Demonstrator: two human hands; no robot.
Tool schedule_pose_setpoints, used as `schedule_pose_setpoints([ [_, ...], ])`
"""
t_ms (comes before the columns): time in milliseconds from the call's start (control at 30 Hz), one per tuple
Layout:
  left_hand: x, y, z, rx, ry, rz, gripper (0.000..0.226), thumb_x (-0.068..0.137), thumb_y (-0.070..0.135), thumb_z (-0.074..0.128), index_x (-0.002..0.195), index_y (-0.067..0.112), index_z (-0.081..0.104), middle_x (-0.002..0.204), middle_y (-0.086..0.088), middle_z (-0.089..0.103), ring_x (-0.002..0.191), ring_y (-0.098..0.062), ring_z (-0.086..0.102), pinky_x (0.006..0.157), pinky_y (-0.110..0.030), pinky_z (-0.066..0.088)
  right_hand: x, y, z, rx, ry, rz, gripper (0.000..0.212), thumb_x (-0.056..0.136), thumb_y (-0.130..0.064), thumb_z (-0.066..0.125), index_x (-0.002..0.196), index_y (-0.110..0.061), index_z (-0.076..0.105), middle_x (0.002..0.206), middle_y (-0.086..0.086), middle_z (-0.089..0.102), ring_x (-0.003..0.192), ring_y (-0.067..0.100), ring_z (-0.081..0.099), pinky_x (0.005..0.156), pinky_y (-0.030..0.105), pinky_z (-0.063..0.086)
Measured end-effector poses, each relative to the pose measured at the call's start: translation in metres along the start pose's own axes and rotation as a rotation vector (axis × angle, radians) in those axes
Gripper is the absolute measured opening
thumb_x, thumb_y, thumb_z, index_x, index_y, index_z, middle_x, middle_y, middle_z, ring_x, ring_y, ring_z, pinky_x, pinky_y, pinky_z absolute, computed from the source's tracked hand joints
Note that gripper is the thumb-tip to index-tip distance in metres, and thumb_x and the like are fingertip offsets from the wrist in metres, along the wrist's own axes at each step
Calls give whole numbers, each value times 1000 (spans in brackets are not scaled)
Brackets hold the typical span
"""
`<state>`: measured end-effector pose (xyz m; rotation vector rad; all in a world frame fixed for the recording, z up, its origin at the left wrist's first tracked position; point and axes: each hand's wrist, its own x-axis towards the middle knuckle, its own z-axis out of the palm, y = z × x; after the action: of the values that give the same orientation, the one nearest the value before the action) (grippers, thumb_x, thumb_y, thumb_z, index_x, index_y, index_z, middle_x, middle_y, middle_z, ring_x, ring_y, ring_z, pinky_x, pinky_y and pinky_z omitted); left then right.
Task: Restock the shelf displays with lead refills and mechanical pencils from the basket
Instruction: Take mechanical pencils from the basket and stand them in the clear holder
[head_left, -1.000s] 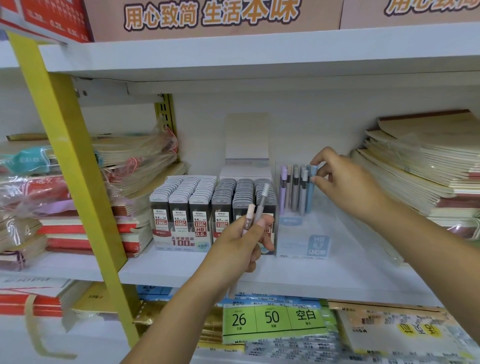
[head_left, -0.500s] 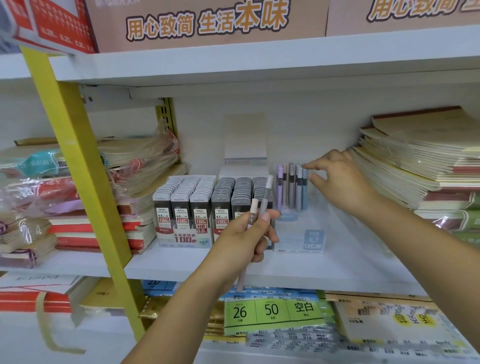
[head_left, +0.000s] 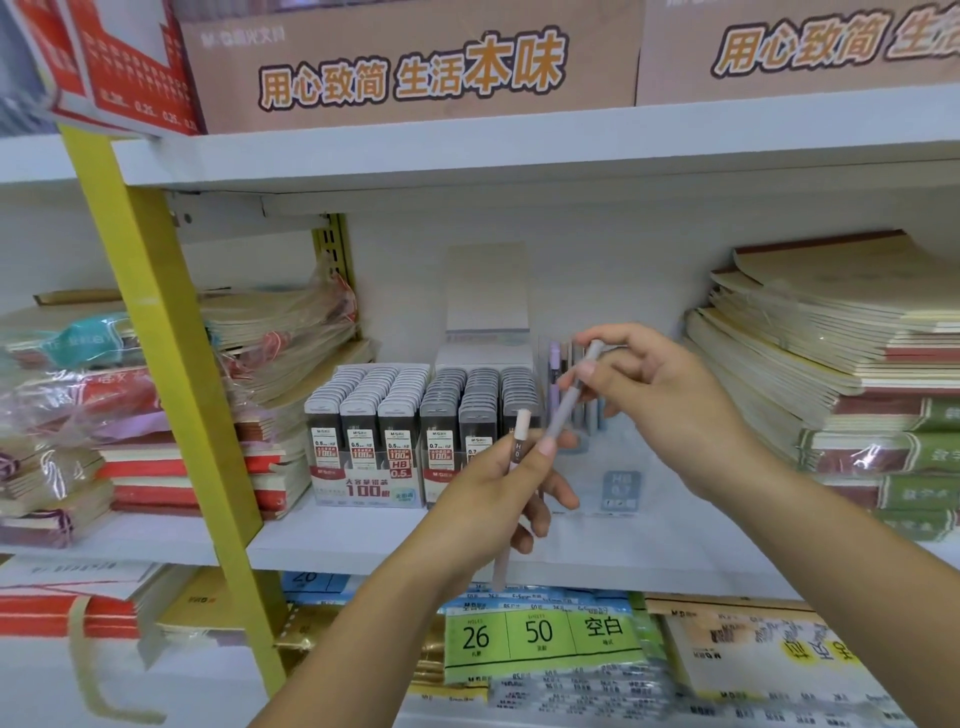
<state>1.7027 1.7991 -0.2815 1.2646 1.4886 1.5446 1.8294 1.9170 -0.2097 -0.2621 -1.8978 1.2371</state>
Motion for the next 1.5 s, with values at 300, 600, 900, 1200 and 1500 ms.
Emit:
schedule_pose_setpoints([
  [300, 7, -12, -7, -71, 58, -54, 18, 102, 33, 53, 110, 22, 65, 70, 8, 63, 46, -5, 36, 42, -17, 31, 0, 8, -9, 79, 72, 2, 22, 90, -6, 63, 103, -20, 52, 85, 8, 75, 76, 19, 71, 64, 22, 57],
  [600, 9, -18, -19, -134, 71, -42, 28, 86, 34, 52, 109, 22, 64, 80, 1, 69, 56, -10, 49, 51, -23, 41, 39, 15, -31, -402, 142, -205, 32, 90, -17, 66, 94, -43, 49, 86, 0, 71, 86, 17, 69, 76, 33, 54],
  [900, 5, -27, -26, -32, 75, 12, 20, 106, 28, 43, 112, 27, 63, 81, 3, 70, 58, -12, 49, 58, -28, 44, 59, 50, -19, -754, 4, -205, 31, 88, -12, 64, 96, -35, 44, 80, -5, 66, 76, 14, 64, 62, 20, 43],
  [1200, 8, -32, -26, -25, 76, 22, 21, 102, 34, 46, 107, 34, 66, 81, 3, 70, 58, -11, 50, 59, -27, 44, 62, 55, -26, -733, 5, -176, 27, 88, -14, 66, 95, -31, 46, 75, -4, 67, 73, 13, 65, 65, 22, 46],
  [1500, 5, -27, -23, -40, 72, 2, 21, 98, 38, 48, 100, 40, 69, 80, 7, 70, 54, -6, 46, 52, -19, 42, 65, 61, -14, -1155, 45, -255, 29, 82, -25, 75, 107, -15, 66, 97, 2, 44, 96, 24, 50, 70, 33, 44],
])
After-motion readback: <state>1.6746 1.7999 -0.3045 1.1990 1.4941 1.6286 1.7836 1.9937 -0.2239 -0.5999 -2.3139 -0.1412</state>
